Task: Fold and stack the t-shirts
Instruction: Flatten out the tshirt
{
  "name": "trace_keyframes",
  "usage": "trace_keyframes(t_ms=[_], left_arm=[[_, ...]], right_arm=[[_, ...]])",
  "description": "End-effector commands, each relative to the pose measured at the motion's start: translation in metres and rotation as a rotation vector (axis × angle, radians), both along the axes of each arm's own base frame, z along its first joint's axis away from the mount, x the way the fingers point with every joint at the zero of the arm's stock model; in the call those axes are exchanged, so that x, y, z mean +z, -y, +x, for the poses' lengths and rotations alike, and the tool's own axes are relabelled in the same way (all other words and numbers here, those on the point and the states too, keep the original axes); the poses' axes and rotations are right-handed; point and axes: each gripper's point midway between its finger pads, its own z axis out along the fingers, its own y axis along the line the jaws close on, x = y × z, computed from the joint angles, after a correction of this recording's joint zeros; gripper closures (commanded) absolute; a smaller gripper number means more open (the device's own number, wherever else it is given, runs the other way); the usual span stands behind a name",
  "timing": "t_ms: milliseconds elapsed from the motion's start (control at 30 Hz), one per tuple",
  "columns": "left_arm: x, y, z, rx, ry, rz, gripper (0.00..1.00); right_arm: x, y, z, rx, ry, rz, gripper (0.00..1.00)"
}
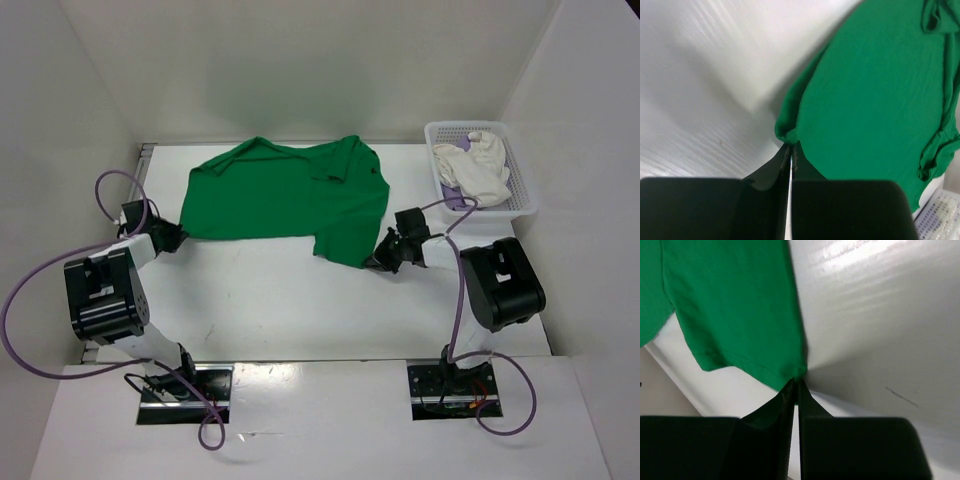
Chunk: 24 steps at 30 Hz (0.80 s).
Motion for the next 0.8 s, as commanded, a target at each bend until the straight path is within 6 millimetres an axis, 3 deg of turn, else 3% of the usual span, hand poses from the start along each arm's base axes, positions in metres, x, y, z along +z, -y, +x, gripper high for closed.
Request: trace_keyframes(t_ms=[0,33,100,167,233,267,300,333,367,400,433,467,500,533,567,633,667,700,733,767], left_arm=[[0.028,0.008,0.001,-0.065,0.059,0.047,1.0],[0.027,0.014,-0.003,-0.076,0.04,0.04,1.0],[0.046,0.022,-0.002,-0.112,0.079,0.017,1.0],[0.068,0.043,0.002,-0.18,0.102,0.014,1.0],[0.11,0.069,0.007,-0.262,0.17,0.025,1.0],[0.127,0.071,0.008,-0.274,0.196,0.024,1.0],[0.156,0.075,0.008,-0.291,0.257,0.031,1.0],[0.176,0.077,0.006,-0.307,0.284,0.04,1.0],[0.222,0.078,0.012,-0.318,0.375,0.067,1.0],[0.253,0.073,0.007,-0.32,0.435,0.091,1.0],[0.278,0.076,0.002,-0.348,0.491,0.075,1.0],[0.3,0.065,-0.002,-0.325,0.531,0.081,1.0],[0.342,0.064,-0.008,-0.322,0.619,0.091,1.0],[0.366,0.064,-0.015,-0.331,0.671,0.095,1.0],[0.385,0.069,-0.022,-0.367,0.715,0.084,1.0],[0.421,0.061,-0.032,-0.356,0.785,0.09,1.0],[0.453,0.066,-0.044,-0.382,0.85,0.109,1.0],[0.465,0.064,-0.046,-0.379,0.868,0.113,1.0],[0.482,0.067,-0.053,-0.385,0.899,0.135,1.0],[0.516,0.062,-0.059,-0.356,0.957,0.192,1.0]], right_arm=[[0.008,0.0,0.022,-0.022,0.044,-0.045,1.0],[0.018,-0.002,0.025,-0.008,0.067,-0.056,1.0],[0.057,-0.004,0.038,0.005,0.154,-0.071,1.0],[0.134,0.003,0.044,-0.021,0.305,-0.076,1.0],[0.189,0.014,0.036,-0.037,0.392,-0.101,1.0],[0.255,0.02,0.037,-0.072,0.534,-0.085,1.0],[0.283,0.025,0.033,-0.074,0.588,-0.101,1.0],[0.298,0.031,0.025,-0.077,0.589,-0.123,1.0],[0.345,0.036,0.025,-0.098,0.68,-0.119,1.0],[0.365,0.04,0.022,-0.096,0.719,-0.139,1.0],[0.402,0.045,0.014,-0.108,0.785,-0.132,1.0],[0.423,0.046,0.008,-0.116,0.822,-0.119,1.0],[0.44,0.049,0.007,-0.122,0.855,-0.127,1.0],[0.459,0.053,0.004,-0.135,0.895,-0.129,1.0],[0.503,0.058,-0.012,-0.145,0.989,-0.113,1.0],[0.538,0.066,-0.017,-0.167,1.061,-0.133,1.0],[0.586,0.075,-0.04,-0.2,1.176,-0.104,1.0],[0.591,0.074,-0.036,-0.199,1.172,-0.106,1.0],[0.628,0.082,-0.059,-0.222,1.277,-0.077,1.0],[0.657,0.087,-0.068,-0.248,1.367,-0.069,1.0]])
